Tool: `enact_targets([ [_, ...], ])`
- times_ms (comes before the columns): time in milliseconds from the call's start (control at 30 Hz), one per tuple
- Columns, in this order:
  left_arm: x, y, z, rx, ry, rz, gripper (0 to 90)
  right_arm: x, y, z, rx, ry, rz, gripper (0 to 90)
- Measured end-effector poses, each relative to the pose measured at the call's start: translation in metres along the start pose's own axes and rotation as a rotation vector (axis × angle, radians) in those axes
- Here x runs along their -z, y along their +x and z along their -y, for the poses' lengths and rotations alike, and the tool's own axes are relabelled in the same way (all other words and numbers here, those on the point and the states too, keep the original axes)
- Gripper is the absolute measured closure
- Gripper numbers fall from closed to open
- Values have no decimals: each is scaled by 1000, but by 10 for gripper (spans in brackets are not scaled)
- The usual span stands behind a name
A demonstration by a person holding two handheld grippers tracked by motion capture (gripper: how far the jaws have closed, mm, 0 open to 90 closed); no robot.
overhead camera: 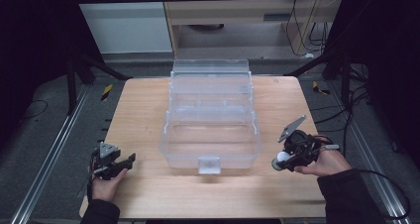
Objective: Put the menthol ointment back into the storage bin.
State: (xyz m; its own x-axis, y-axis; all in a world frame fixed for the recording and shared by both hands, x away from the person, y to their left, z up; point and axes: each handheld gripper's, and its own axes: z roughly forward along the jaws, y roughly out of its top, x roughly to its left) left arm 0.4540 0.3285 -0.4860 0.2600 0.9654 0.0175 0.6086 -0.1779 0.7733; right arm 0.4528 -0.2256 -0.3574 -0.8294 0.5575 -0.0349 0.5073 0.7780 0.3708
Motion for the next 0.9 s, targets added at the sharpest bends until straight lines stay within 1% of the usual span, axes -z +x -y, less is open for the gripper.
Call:
enact_targets([
  [300,0,0,0,-1,1,1,376,15,-4,-12,8,-21,12,506],
  [333,0,0,0,-1,2,2,376,19,-5,-16,7,-26,14,505],
  [367,0,0,0,-1,2,2,376,19,-5,-16,7,-26,14,505],
  [467,0,0,0,-1,2,1,376,25,-5,-25,21,-41,15,505],
  [500,0,0,0,-1,2,1,376,25,-5,-25,21,-41,15,505],
  [567,0,0,0,-1,2,1,376,29,-6,-32,28,-44,19,505],
  [700,0,0,0,-1,2,1,376,31,-7,-38,33,-47,18,505],
  [733,0,0,0,0,2,1,376,32,-8,-43,38,-50,16,506],
  [767,0,0,0,0,2,1,376,32,-8,-43,38,-50,16,506],
  [800,0,0,0,0,1,1,376,31,-9,-47,41,-55,7,506],
  [900,0,0,0,1,1,1,376,29,-10,-52,45,-57,6,506],
])
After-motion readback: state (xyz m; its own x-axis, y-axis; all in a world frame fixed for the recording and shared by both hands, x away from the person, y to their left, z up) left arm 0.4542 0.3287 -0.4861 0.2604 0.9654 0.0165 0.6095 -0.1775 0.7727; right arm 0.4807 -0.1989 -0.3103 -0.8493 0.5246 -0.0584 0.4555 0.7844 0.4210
